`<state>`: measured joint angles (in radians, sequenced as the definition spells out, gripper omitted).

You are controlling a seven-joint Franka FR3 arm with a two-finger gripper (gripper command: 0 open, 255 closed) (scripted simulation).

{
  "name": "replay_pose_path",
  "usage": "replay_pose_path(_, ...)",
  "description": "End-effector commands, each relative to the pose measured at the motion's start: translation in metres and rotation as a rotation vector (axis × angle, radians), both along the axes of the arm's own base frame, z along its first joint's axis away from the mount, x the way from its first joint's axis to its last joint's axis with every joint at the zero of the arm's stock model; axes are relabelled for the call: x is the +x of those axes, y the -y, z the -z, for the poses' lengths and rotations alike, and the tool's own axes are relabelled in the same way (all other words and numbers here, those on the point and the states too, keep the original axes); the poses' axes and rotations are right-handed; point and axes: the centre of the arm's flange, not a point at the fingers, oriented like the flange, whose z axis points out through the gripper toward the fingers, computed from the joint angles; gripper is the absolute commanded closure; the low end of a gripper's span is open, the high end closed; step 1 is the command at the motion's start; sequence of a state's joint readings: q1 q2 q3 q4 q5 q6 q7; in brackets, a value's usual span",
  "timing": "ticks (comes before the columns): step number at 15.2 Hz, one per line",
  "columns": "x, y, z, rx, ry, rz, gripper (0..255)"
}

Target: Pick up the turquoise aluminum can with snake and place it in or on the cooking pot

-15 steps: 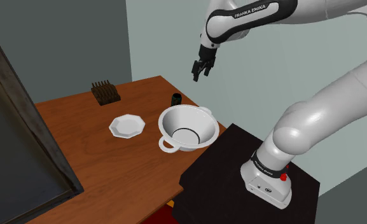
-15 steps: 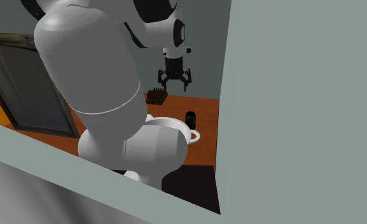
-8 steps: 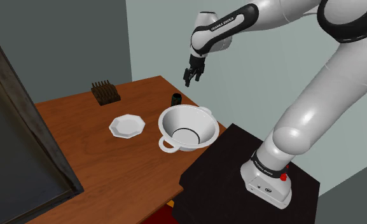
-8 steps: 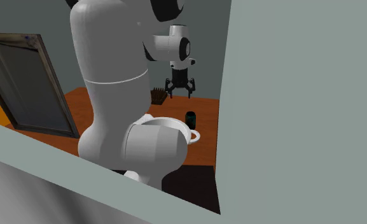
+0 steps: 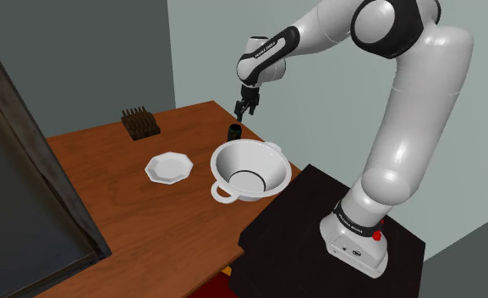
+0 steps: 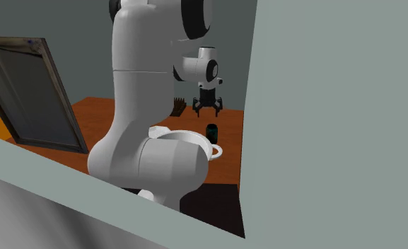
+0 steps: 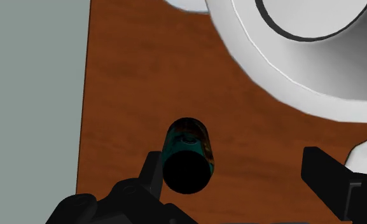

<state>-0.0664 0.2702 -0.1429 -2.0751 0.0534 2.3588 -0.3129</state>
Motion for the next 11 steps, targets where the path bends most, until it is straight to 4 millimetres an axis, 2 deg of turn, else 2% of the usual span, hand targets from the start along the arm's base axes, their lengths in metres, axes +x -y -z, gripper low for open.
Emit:
replay_pose_path(1,0.014,0.006,0.020,0.001,-0.004,-0.008,0)
replay_pose_path(8,0.073,0.027,0.089,0.004,-0.019,-0.035,0)
replay_pose_path(11,0.073,0.027,0.105,0.004,-0.019,-0.035,0)
